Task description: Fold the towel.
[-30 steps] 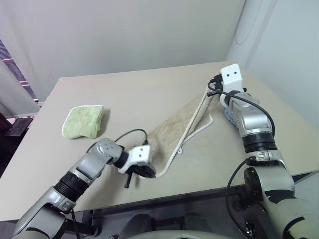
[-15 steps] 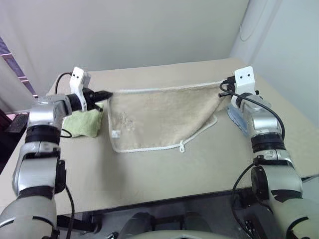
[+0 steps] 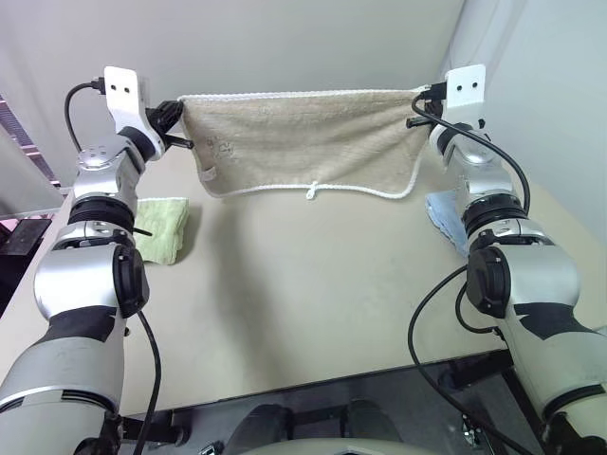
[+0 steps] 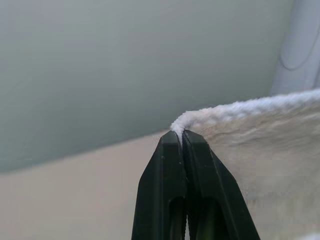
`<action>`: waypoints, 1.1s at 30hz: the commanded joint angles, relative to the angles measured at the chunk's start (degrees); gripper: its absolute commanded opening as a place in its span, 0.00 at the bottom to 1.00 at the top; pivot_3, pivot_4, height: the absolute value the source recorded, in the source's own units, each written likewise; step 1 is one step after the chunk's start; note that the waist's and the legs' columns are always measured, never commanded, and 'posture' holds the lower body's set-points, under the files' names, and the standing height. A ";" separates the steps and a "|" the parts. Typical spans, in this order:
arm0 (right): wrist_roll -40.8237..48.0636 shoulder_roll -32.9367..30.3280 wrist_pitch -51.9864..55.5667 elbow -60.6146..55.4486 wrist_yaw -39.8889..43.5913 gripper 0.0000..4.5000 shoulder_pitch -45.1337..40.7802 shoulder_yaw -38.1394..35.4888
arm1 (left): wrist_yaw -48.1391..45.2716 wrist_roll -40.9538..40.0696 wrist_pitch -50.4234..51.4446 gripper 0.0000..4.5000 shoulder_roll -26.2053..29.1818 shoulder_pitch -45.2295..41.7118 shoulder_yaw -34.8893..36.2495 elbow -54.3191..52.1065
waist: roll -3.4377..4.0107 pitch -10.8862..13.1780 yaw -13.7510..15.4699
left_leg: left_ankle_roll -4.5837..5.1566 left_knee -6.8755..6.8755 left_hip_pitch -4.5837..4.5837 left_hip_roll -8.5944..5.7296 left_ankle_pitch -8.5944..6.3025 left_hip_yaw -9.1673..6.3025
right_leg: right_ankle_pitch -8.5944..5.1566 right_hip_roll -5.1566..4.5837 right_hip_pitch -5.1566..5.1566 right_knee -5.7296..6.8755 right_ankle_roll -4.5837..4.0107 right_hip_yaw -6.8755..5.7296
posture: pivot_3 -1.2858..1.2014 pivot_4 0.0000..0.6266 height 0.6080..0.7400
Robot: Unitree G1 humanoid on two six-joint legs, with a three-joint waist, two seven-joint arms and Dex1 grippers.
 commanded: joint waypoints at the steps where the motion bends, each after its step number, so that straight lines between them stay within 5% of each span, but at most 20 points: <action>1: 3.85 -1.84 -1.48 -3.12 8.12 0.00 3.43 -2.65 | -11.84 -1.16 -0.51 0.00 2.90 5.17 0.93 -3.64 | 0.00 -0.01 -0.48 | 0.00 -0.01 0.03 0.00 0.00 0.00 | 0.00 0.00 0.04 0.00 0.00 0.00 | 0.52 0.00 1.00; 7: 9.81 -2.46 6.33 -24.72 22.87 0.00 20.46 -1.69 | -29.03 -4.24 6.25 0.00 8.50 21.94 0.31 -19.89 | -0.01 -0.01 -2.20 | 0.18 0.02 0.03 0.01 -0.10 -0.04 | 0.00 -0.01 -0.01 0.12 0.00 0.02 | 0.52 0.00 1.00; 16: 22.23 -9.82 31.03 -69.92 31.22 0.00 50.16 -3.33 | -36.53 -13.32 25.49 0.00 18.86 46.02 5.61 -52.38 | 0.02 -0.01 -2.57 | 0.00 0.17 0.18 0.11 -0.04 -0.06 | -0.12 -0.02 -0.08 0.78 -0.14 0.14 | 0.52 0.00 1.00; 21: 26.57 -14.19 38.95 -81.42 32.76 0.00 62.73 -5.21 | -37.57 -16.14 30.44 0.00 22.91 61.45 10.77 -65.48 | 0.05 0.01 -1.27 | -0.15 0.45 0.21 0.32 -0.15 0.09 | -0.53 -0.02 0.07 0.79 -0.60 0.10 | 0.52 0.00 1.00; 30: 33.27 -15.83 45.03 -90.70 33.34 0.00 73.29 -9.24 | -39.72 -15.72 29.28 0.00 25.48 74.42 12.97 -69.76 | 0.35 0.11 0.71 | -0.18 0.76 -0.57 0.94 -0.18 0.51 | -0.54 -0.07 0.37 -0.13 -0.75 -0.49 | 0.52 0.00 1.00; 33: 37.16 -18.27 45.49 -91.41 40.09 0.00 78.26 -10.95 | -41.83 -14.77 27.26 0.00 26.46 79.74 14.32 -71.85 | 0.28 0.08 1.83 | -0.18 0.76 -0.84 1.07 -0.18 1.06 | -0.53 -0.22 0.02 -0.04 -0.76 -0.44 | 0.52 0.00 1.00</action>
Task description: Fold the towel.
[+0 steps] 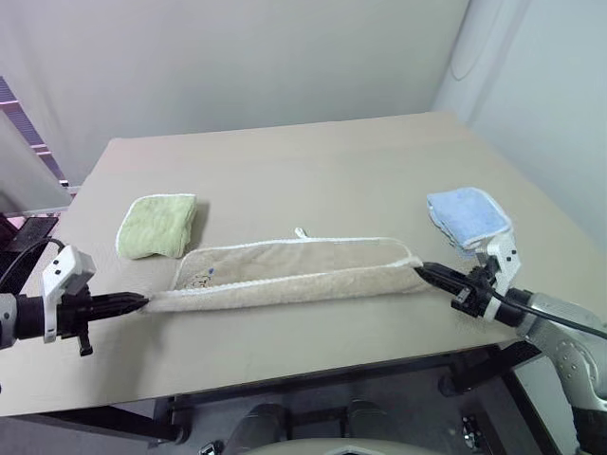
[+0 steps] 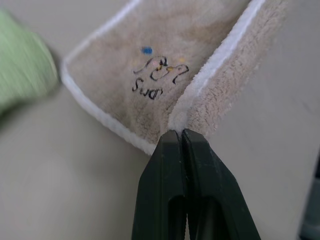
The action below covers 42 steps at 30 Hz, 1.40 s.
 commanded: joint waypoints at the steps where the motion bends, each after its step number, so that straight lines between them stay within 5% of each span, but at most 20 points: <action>1: 4.91 -3.34 0.68 -2.75 6.64 0.00 3.87 -4.27 | -3.33 0.84 -3.02 0.00 2.81 6.43 4.63 -5.07 | -0.06 -0.03 0.27 | 0.02 -0.01 0.06 0.08 -0.01 0.25 | 0.00 -0.11 -0.01 0.00 0.00 0.00 | 0.52 0.00 1.00; 4: 6.36 -4.88 -0.38 -5.20 9.18 0.00 8.14 -6.54 | -4.86 -0.06 -2.62 0.00 2.73 12.89 7.55 -9.71 | -0.04 -0.04 0.36 | 0.36 -0.07 0.04 0.33 -0.21 0.88 | 0.09 -0.34 -0.11 -0.09 -0.17 -0.05 | 0.52 0.00 1.00; 10: 6.52 -5.26 -0.74 -5.64 9.28 0.00 9.65 -6.39 | -2.09 0.76 -3.07 0.00 1.90 7.58 3.06 -7.07 | -0.06 -0.03 1.31 | 0.47 -0.02 0.01 0.37 -0.35 0.90 | 0.03 -0.33 -0.08 -0.19 -0.06 -0.09 | 0.52 0.00 1.00; 28: -5.43 5.19 -9.13 22.71 -3.69 0.00 -17.95 4.70 | 4.07 7.21 -9.69 0.00 -7.13 -23.99 -11.45 23.90 | -0.19 -0.10 1.69 | 0.46 0.11 0.11 0.47 -0.31 1.01 | 0.59 -0.78 -0.14 -0.16 0.19 -1.12 | 0.52 0.00 1.00; 36: -10.00 8.79 -14.36 34.03 -3.66 0.00 -24.29 8.12 | 8.38 11.66 -15.53 0.00 -12.24 -33.15 -14.24 37.09 | -0.25 -0.14 1.52 | 0.41 0.13 0.51 0.47 -0.28 1.00 | 0.62 -0.70 0.07 -0.09 0.22 -1.10 | 0.52 0.00 1.00; 42: -6.59 8.46 -6.62 34.26 2.73 0.00 -25.53 9.97 | 8.26 12.81 -16.60 0.05 -13.26 -34.02 -14.87 39.59 | -0.26 -0.15 1.51 | 0.43 0.13 0.62 0.47 -0.27 1.00 | 0.64 -0.68 0.07 -0.03 0.25 -1.06 | 0.52 0.00 1.00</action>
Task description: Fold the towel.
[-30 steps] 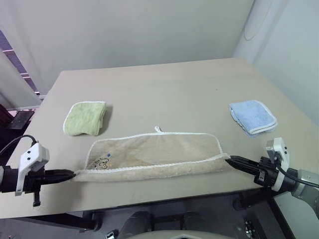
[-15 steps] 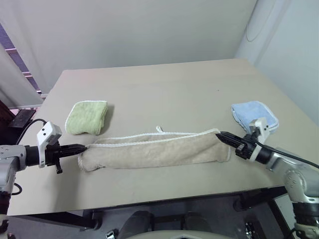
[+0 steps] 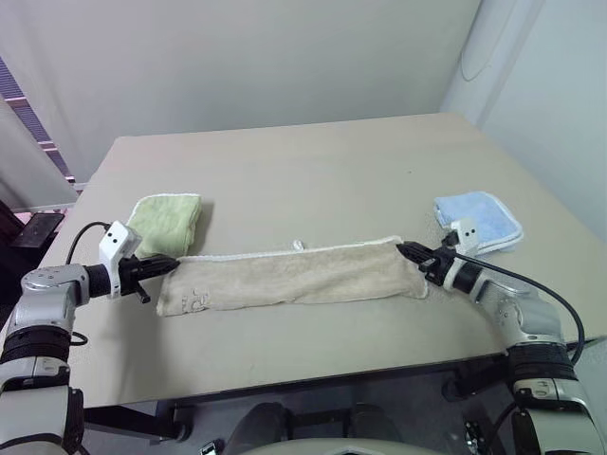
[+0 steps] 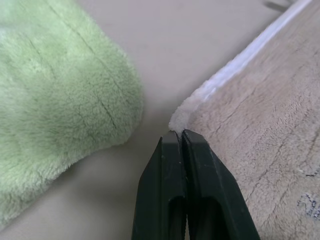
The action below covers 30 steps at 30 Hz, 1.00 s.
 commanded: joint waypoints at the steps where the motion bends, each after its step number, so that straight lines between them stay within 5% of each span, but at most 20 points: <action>1: 6.03 -0.45 6.51 -0.52 6.25 0.00 -2.46 -1.66 | 0.40 0.23 -0.92 0.10 -0.23 -1.43 0.39 0.77 | 0.00 0.00 0.03 | 0.00 0.00 0.03 0.00 0.00 0.00 | 0.00 0.00 0.04 0.00 0.00 0.00 | 0.52 0.00 1.00; 5: 8.79 -0.55 11.48 -0.13 6.43 0.05 -3.75 -3.49 | -0.06 -0.31 -0.14 0.38 -0.42 -1.38 0.60 0.35 | -0.03 -0.02 0.01 | -0.01 0.07 0.06 0.00 -0.01 -0.01 | 0.01 -0.01 0.09 0.01 0.00 0.00 | 0.52 0.00 1.00; 13: 9.41 -0.94 13.64 -0.77 3.08 0.64 -4.77 -6.39 | 1.45 -1.73 0.29 1.00 1.09 -3.52 3.05 0.71 | -0.09 -0.05 0.06 | -0.02 0.05 0.17 -0.01 -0.01 -0.03 | 0.02 -0.01 0.16 0.00 0.01 0.00 | 0.52 0.00 1.00; 16: 12.44 -3.49 21.17 -4.42 0.96 0.87 -4.22 -9.18 | -0.20 -5.10 4.73 1.00 2.14 -2.53 5.47 -4.87 | -0.08 -0.04 0.05 | -0.02 0.04 0.14 -0.02 -0.01 -0.03 | 0.02 -0.02 0.13 0.00 0.01 0.02 | 0.52 0.00 1.00; 24: 29.70 -5.32 45.18 -8.57 -3.58 0.87 -0.24 -22.91 | -5.43 -9.31 12.87 1.00 3.99 8.35 4.62 -23.56 | -0.05 -0.06 -0.01 | -0.01 -0.06 0.08 0.04 -0.02 -0.03 | -0.09 -0.02 0.24 -0.02 -0.17 0.11 | 0.52 0.00 1.00; 30: 42.98 -0.61 59.13 -9.03 -12.61 0.87 3.00 -34.17 | -6.61 -8.48 11.94 1.00 2.64 12.83 0.46 -31.16 | -0.05 -0.05 0.08 | -0.02 -0.01 0.11 0.03 -0.03 -0.02 | -0.12 -0.10 0.47 -0.10 -0.19 0.08 | 0.52 0.00 1.00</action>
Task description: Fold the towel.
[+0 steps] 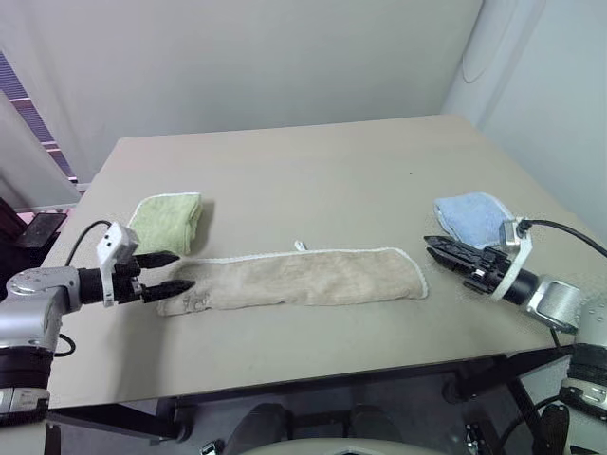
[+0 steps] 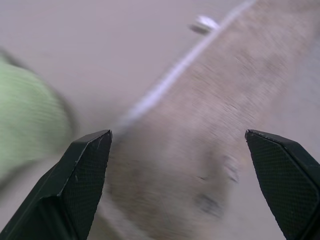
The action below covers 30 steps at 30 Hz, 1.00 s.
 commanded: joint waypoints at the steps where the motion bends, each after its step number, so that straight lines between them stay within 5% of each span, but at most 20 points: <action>1: 6.59 3.01 4.95 -2.07 -5.92 0.87 1.63 -5.39 | -0.36 0.27 -0.79 1.00 -0.43 0.48 -2.11 -4.76 | 0.00 0.00 0.00 | 0.00 0.00 0.00 0.00 0.00 0.01 | 0.00 -0.01 0.02 -0.01 0.00 0.01 | 0.52 0.00 1.00; 12: 12.09 6.35 11.14 -6.69 -15.71 0.87 11.51 -5.86 | 0.67 1.33 -0.90 1.00 -4.31 0.29 -9.31 -10.19 | 0.10 0.03 -0.33 | 0.01 -0.04 -0.05 0.01 0.00 0.06 | -0.02 -0.02 -0.04 -0.09 0.02 0.01 | 0.52 0.00 1.00; 30: 4.11 8.19 -0.17 1.87 -24.20 0.87 3.45 -1.96 | 2.06 4.83 -4.48 1.00 -5.21 2.77 -12.55 -10.77 | 0.10 0.02 -1.54 | 0.02 -0.05 -0.04 0.01 -0.02 0.04 | -0.14 -0.05 0.20 -0.57 0.24 -0.04 | 0.52 0.00 1.00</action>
